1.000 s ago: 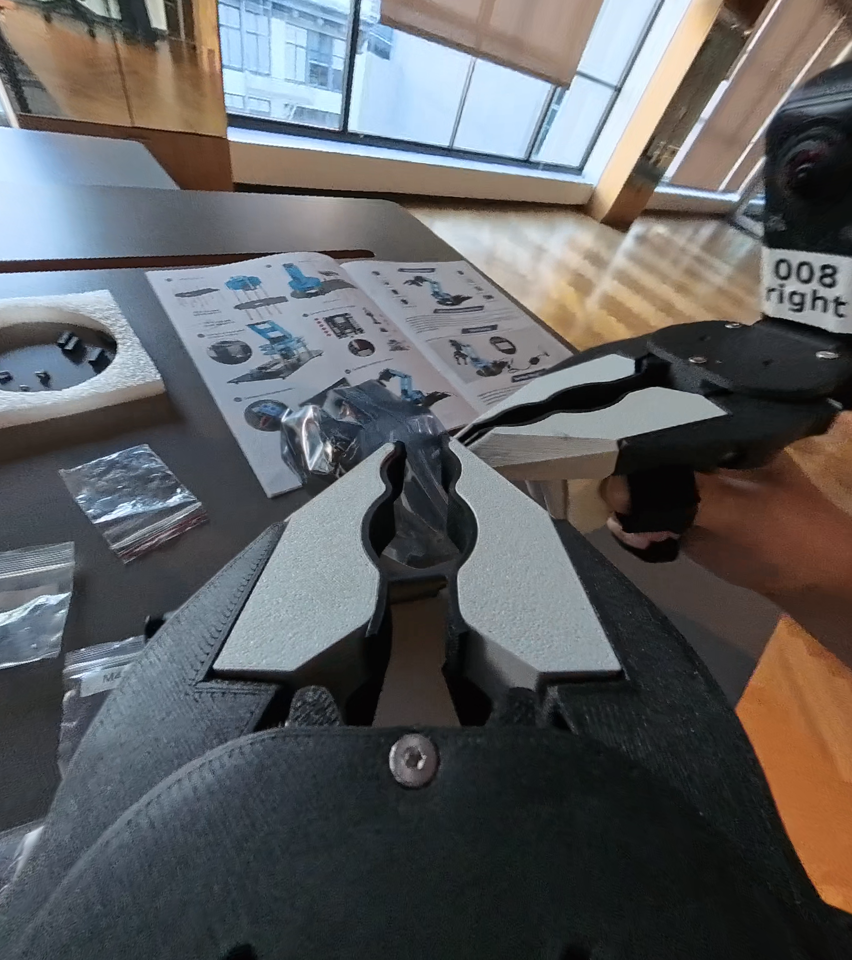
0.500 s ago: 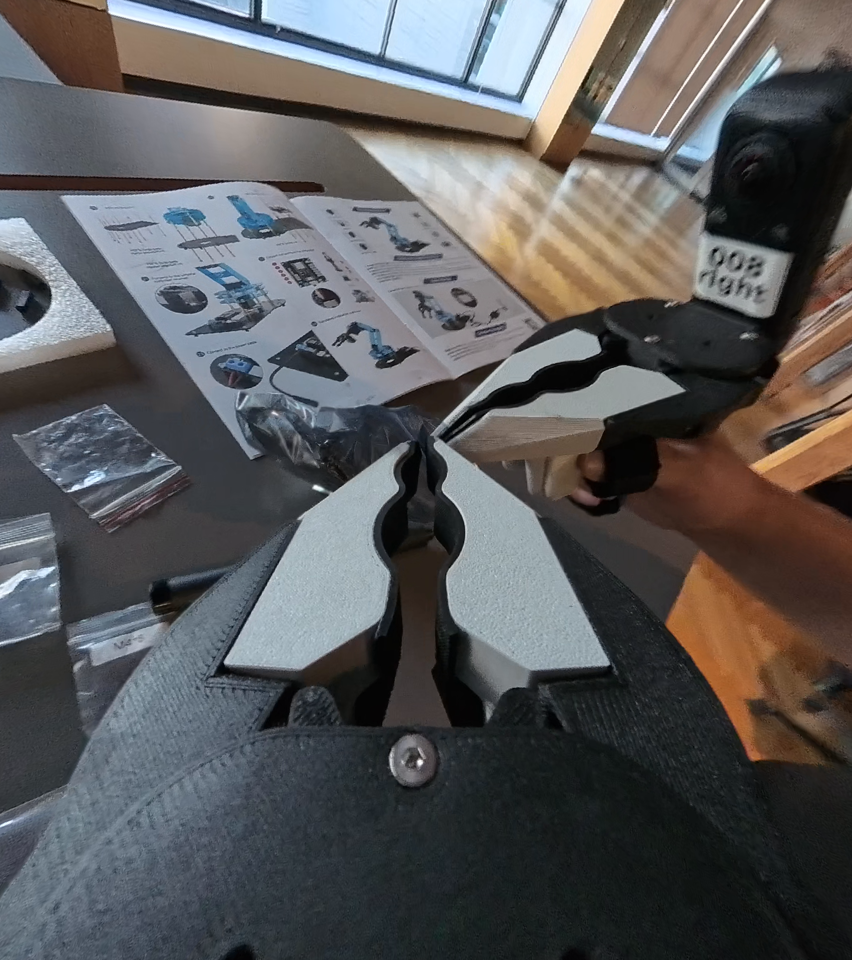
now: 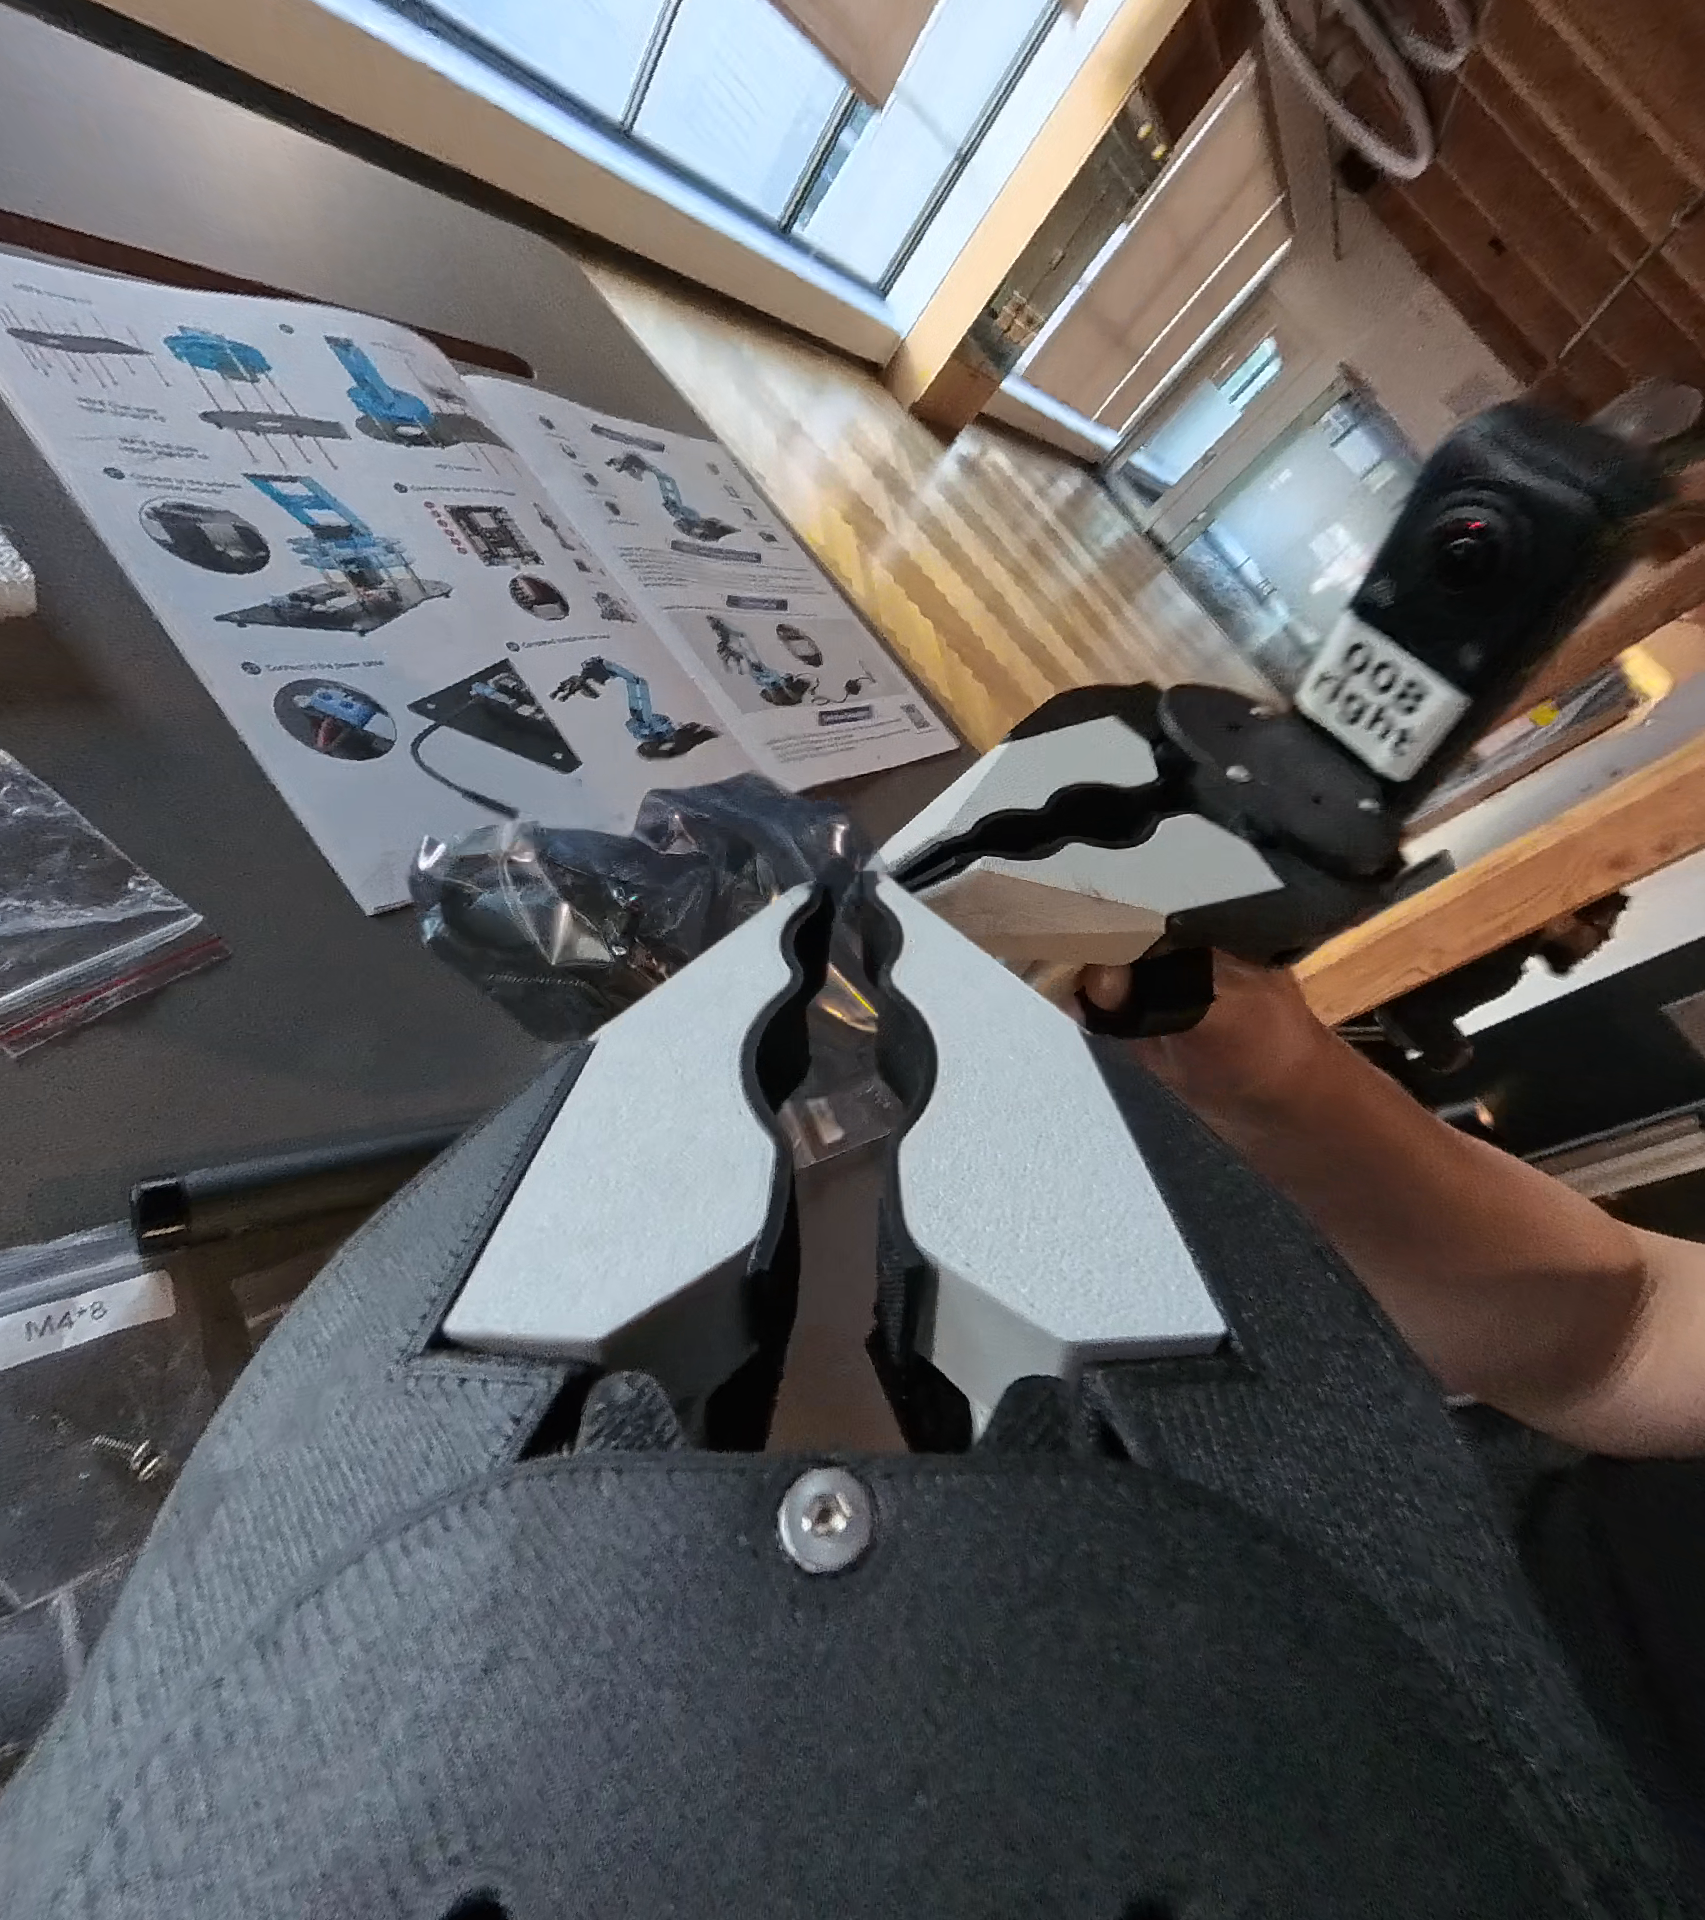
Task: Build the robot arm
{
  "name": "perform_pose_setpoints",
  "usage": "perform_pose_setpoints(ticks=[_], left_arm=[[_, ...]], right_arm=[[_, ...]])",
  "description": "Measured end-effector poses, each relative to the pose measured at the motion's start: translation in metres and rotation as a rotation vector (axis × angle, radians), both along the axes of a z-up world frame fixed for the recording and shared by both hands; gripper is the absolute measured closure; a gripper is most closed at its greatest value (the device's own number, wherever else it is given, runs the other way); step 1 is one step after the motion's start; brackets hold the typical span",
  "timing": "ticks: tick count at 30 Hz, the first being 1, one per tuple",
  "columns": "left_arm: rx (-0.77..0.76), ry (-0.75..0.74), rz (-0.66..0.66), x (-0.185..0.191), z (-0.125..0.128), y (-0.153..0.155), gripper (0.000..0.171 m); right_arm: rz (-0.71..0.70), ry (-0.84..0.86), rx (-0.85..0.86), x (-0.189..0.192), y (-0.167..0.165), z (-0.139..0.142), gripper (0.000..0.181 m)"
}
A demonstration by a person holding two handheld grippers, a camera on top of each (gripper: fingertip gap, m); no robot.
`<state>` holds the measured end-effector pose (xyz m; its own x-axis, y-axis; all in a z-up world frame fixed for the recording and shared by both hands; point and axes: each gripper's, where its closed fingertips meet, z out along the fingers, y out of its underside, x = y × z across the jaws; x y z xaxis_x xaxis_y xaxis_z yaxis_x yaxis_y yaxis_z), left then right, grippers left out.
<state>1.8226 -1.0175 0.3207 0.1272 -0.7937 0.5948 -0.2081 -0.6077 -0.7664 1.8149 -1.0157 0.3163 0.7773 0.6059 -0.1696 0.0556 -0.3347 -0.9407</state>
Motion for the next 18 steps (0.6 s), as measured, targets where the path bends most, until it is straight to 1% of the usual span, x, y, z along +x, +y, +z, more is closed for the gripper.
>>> perform_pose_setpoints(ticks=[1, 3, 8, 10, 12, 14, 16, 18], left_arm=[[0.021, 0.035, 0.004, 0.0, -0.004, 0.0, 0.171], [0.064, 0.099, 0.023, -0.002, -0.009, 0.002, 0.171], [0.2, 0.287, 0.133, -0.009, -0.022, 0.013, 0.171], [0.254, 0.335, 0.196, -0.009, -0.024, 0.018, 0.171], [0.303, 0.332, 0.249, -0.008, -0.02, 0.021, 0.171], [0.338, 0.302, 0.262, -0.009, -0.015, 0.021, 0.171], [0.313, 0.252, 0.243, -0.01, -0.01, 0.018, 0.171], [0.236, 0.167, 0.215, -0.009, -0.003, 0.014, 0.171]], right_arm=[[-0.008, -0.043, -0.005, 0.0, 0.001, -0.004, 0.181], [-0.02, -0.093, -0.005, -0.001, 0.002, -0.008, 0.181], [-0.103, -0.073, -0.055, -0.002, 0.013, -0.016, 0.181], [-0.146, -0.099, -0.058, -0.002, 0.017, -0.019, 0.181], [-0.168, -0.131, -0.041, -0.003, 0.02, -0.017, 0.181], [-0.154, -0.154, -0.011, -0.003, 0.019, -0.011, 0.181], [-0.124, -0.171, 0.021, -0.005, 0.017, -0.006, 0.181], [-0.093, -0.18, 0.057, -0.008, 0.013, -0.001, 0.181]])
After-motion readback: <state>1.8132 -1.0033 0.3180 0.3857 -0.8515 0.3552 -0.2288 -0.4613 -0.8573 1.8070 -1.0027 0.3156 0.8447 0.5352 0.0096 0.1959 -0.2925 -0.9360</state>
